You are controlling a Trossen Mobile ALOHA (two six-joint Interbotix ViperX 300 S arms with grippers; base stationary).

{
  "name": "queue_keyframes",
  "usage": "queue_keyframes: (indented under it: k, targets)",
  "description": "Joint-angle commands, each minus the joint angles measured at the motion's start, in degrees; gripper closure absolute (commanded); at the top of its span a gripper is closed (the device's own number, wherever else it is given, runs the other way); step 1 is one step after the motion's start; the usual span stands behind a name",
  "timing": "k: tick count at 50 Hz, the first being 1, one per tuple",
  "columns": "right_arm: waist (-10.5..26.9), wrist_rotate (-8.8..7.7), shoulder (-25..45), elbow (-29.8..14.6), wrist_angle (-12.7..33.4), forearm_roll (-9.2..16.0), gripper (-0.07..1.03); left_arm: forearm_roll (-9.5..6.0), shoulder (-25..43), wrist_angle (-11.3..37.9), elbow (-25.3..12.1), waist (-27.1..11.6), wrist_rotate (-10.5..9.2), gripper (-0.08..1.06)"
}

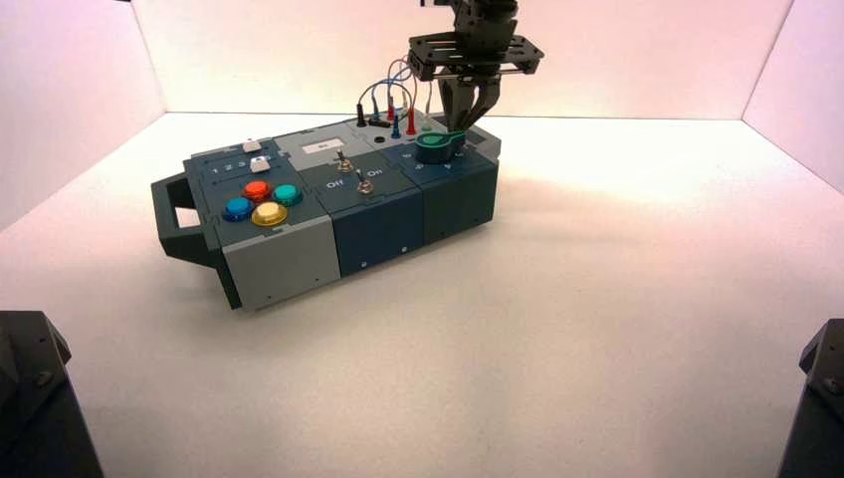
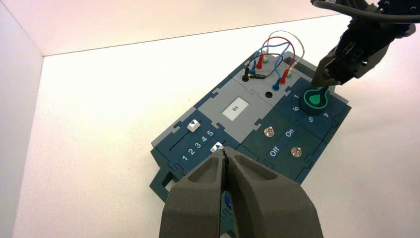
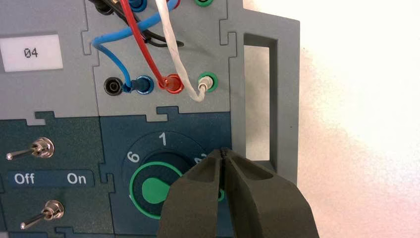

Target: Turn the knob to position 5.

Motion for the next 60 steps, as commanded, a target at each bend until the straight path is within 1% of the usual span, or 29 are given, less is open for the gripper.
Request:
queue_keyframes:
  k: [1, 20, 39, 48, 60]
  targets:
    - [0.3, 0.00, -1.4, -0.9, 0.2, -0.1, 0.99, 0.09, 0.4, -0.6, -0.9, -0.3, 0.35, 1.01]
    - [0.4, 0.00, -2.8, 0.7, 2.3, -0.1, 0.98, 0.09, 0.4, -0.9, -1.0, -0.3, 0.35, 1.01]
    - [0.4, -0.09, -4.7, 3.5, 2.5, -0.1, 0.99, 0.09, 0.3, -0.9, -0.9, -0.3, 0.35, 1.01]
    - [1.0, -0.09, -5.4, 3.8, 2.5, -0.1, 0.99, 0.09, 0.3, -1.0, -0.9, -0.3, 0.35, 1.01]
    - [2.2, -0.09, -5.6, 3.1, 3.0, 0.1, 0.99, 0.09, 0.3, -1.0, -0.9, -0.3, 0.35, 1.01]
